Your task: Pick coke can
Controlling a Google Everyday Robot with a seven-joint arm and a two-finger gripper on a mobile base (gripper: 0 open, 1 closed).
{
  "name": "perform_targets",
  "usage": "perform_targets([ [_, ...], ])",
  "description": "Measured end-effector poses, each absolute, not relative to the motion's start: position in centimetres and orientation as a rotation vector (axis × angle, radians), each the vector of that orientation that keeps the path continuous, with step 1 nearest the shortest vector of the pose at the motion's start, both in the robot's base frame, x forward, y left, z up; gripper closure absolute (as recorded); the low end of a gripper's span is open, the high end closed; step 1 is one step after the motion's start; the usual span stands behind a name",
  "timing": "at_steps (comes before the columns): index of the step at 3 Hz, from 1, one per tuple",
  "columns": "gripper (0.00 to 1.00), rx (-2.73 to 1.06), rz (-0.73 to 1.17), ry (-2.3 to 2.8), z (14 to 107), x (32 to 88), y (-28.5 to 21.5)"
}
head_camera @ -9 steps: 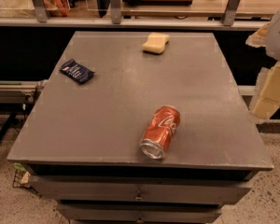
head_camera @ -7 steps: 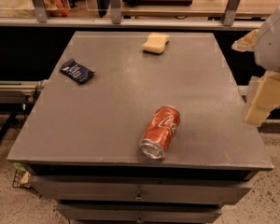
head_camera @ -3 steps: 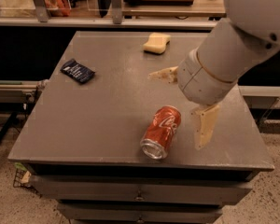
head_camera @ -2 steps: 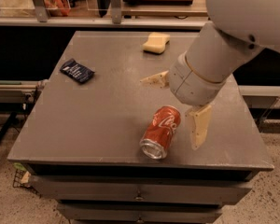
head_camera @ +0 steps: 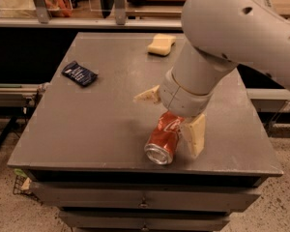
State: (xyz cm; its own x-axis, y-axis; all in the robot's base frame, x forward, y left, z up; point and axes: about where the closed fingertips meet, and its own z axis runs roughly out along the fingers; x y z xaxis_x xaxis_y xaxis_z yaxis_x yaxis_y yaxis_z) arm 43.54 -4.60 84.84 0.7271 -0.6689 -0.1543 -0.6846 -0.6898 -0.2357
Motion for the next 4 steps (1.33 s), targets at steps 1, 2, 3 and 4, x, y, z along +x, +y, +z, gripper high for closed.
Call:
perform_targets([
  [1, 0.25, -2.674, 0.054, 1.085, 84.0, 44.3, -5.2],
  [2, 0.49, -2.692, 0.028, 1.108, 83.9, 44.6, -5.8],
  [3, 0.73, -2.714, -0.017, 1.163, 84.3, 45.3, -6.7],
  [4, 1.00, -2.623, 0.006, 1.410, 85.7, 48.1, -9.0],
])
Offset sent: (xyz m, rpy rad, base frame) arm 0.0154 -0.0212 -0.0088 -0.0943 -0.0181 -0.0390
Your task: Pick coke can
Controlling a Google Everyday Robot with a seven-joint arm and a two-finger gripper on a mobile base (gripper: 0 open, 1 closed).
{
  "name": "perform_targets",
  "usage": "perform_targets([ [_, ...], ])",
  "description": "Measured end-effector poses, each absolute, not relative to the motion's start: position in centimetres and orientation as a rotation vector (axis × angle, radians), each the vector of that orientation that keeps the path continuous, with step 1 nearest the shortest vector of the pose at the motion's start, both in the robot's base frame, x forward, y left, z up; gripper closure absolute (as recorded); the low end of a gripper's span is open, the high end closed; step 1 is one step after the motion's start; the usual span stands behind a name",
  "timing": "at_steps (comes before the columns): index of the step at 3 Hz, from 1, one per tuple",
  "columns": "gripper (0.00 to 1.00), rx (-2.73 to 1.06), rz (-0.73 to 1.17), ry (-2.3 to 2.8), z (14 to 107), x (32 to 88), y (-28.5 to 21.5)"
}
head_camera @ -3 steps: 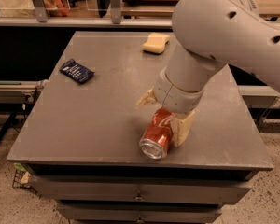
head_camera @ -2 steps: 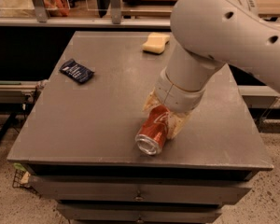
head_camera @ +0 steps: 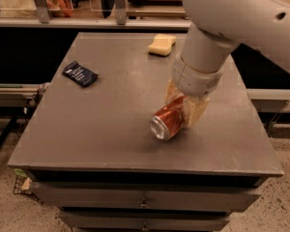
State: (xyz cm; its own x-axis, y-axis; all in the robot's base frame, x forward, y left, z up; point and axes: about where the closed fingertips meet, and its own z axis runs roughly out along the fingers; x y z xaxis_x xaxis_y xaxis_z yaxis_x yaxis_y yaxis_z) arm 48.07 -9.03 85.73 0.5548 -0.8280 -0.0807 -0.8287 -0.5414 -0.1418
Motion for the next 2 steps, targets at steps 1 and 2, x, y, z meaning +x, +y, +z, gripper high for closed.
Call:
perform_targets([
  [1, 1.00, -2.280, 0.030, 1.704, 90.54, 52.59, -12.55],
  [2, 1.00, -2.266, 0.004, 1.690, 91.52, 52.84, -12.36],
])
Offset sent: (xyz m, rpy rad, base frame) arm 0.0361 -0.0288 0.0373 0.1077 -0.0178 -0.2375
